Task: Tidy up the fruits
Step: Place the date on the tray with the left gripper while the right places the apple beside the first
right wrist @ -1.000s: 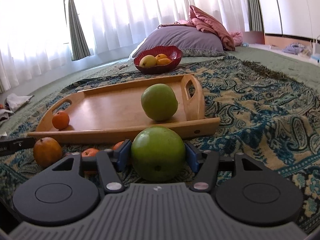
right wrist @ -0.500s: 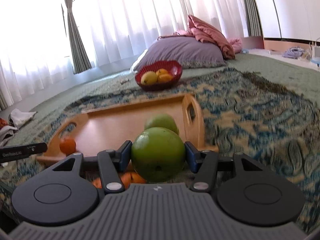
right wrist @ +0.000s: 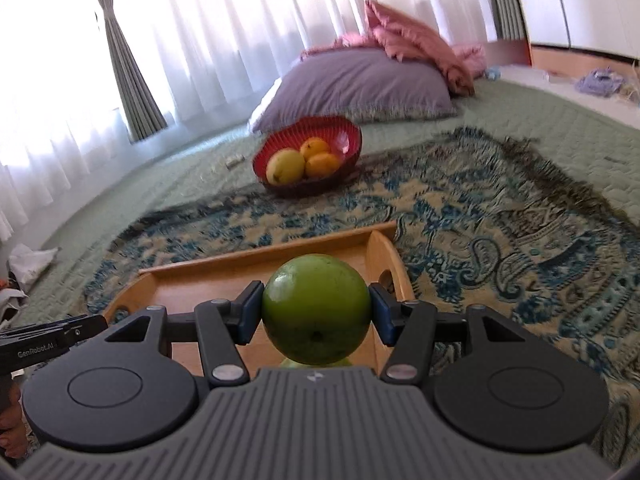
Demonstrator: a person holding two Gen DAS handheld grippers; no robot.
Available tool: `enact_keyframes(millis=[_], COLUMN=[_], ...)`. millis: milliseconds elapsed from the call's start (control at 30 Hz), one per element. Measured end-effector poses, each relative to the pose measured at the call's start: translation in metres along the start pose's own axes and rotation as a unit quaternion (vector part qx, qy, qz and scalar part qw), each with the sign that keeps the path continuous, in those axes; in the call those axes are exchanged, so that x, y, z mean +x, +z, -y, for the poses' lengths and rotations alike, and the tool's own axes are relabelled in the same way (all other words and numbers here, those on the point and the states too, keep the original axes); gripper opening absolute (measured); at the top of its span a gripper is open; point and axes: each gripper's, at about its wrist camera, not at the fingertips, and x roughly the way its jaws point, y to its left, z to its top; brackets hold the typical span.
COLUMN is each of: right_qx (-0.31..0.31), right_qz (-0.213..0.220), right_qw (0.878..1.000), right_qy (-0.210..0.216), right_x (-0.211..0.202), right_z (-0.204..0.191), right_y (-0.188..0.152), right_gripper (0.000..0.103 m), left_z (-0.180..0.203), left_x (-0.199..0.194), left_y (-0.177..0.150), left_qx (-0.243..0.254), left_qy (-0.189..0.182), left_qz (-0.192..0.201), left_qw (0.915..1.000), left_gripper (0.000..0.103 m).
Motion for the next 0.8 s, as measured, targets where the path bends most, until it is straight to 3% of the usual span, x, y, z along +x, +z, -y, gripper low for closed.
enact_keyframes(millis=[267, 800], right_qx=[-0.006, -0.020], right_qz=[-0.050, -0.084], right_qw=[0.999, 0.996], right_qy=[-0.013, -0.025], right_x=[0.050, 0.077], right_z=[-0.005, -0.013], right_y=[0.002, -0.006], right_gripper=[0.059, 0.059], left_z=[-0.010, -0.008], left_x=[0.043, 0.063], left_y=[0.001, -0.005], left_qx=[-0.011, 0.003], left_qy=[0.007, 0.013], left_qz=[-0.049, -0.063], left_qw=[0.9987, 0.9979], left_gripper=[0.026, 0.026])
